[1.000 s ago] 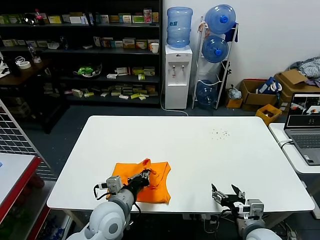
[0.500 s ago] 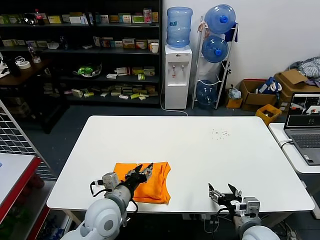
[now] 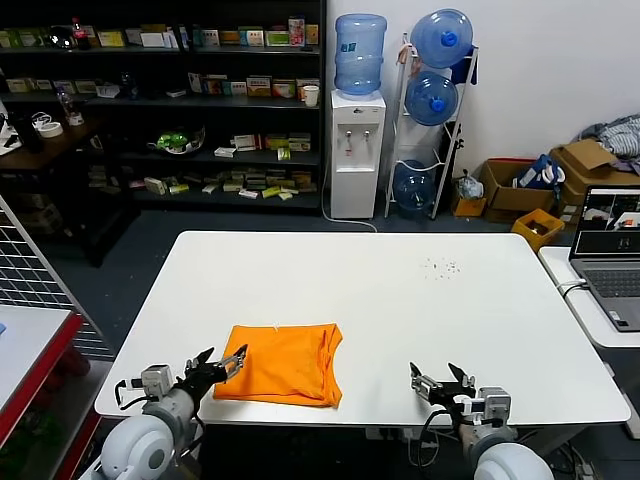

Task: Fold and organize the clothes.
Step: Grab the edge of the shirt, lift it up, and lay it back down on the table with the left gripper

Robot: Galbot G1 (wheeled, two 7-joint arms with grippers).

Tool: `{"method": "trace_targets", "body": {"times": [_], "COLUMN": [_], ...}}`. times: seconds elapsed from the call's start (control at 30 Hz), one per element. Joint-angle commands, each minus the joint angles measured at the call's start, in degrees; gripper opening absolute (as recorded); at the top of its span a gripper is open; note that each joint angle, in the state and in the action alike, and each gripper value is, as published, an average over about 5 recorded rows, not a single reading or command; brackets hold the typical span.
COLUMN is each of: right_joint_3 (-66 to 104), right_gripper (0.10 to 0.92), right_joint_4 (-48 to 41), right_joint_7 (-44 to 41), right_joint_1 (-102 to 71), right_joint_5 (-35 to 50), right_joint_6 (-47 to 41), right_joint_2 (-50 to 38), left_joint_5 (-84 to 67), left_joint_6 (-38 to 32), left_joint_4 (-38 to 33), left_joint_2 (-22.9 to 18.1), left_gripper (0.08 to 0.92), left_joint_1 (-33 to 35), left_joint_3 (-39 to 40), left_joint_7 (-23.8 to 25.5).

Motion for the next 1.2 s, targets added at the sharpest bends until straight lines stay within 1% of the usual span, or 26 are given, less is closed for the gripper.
{"method": "trace_targets", "body": {"times": [0.03,0.23,0.4,0.5,0.6,1.2], "right_joint_3": [0.2,0.53,0.49,0.44,0.45,0.61], "right_gripper": [0.823,0.823,0.823,0.823,0.823,0.823], "right_joint_4": [-0.11,0.03,-0.06,-0.06,0.02,0.13], "right_joint_7": [0.03,0.04,0.06,0.06,0.06,-0.02], "right_joint_1": [0.12,-0.31,-0.37,-0.4,-0.51,-0.93], "right_joint_5": [0.23,0.19,0.11,0.09,0.08,0.0], "right_joint_6": [0.01,0.04,0.04,0.04,0.06,0.21], "right_joint_2": [-0.06,0.36,0.6,0.62,0.58,0.64], "left_joint_5": [3.39,3.58,3.55,3.56,3.56,3.87], "left_joint_6": [-2.26,-2.28,-2.86,-3.23,-3.31,-3.81], "left_joint_4": [7.94,10.35,10.31,9.71,9.11,7.22], "left_joint_2": [1.67,1.02,0.84,0.54,0.08,-1.63], "left_gripper": [0.823,0.823,0.823,0.796,0.724,0.204], "left_joint_1": [1.45,-0.48,-0.83,-0.85,-0.89,-1.44], "left_joint_3": [-2.24,-1.28,-0.96,-0.72,-0.39,0.81], "left_joint_7": [8.62,8.84,8.75,8.77,8.8,8.08]}}
